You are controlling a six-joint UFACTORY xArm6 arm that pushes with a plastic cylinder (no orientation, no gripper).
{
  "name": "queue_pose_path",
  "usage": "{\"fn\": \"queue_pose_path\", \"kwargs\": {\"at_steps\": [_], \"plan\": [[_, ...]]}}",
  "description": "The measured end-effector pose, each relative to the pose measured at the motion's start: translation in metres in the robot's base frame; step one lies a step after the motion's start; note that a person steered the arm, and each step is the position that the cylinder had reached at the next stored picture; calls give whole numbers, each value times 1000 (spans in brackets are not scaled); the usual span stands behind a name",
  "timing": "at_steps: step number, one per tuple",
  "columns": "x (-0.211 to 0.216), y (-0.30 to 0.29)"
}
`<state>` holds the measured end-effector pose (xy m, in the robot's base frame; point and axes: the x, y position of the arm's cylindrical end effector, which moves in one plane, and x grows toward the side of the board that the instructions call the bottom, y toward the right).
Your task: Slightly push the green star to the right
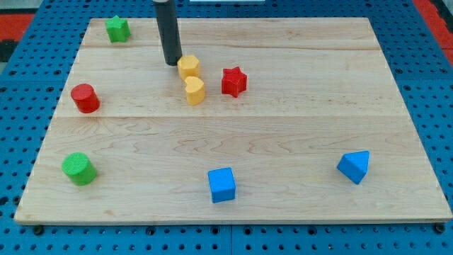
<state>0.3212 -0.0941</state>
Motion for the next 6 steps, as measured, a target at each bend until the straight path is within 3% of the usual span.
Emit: {"fn": "queue_pose_path", "kwargs": {"at_steps": [2,4,6], "plan": [[-129,-25],[-130,-71],[-126,-179]]}}
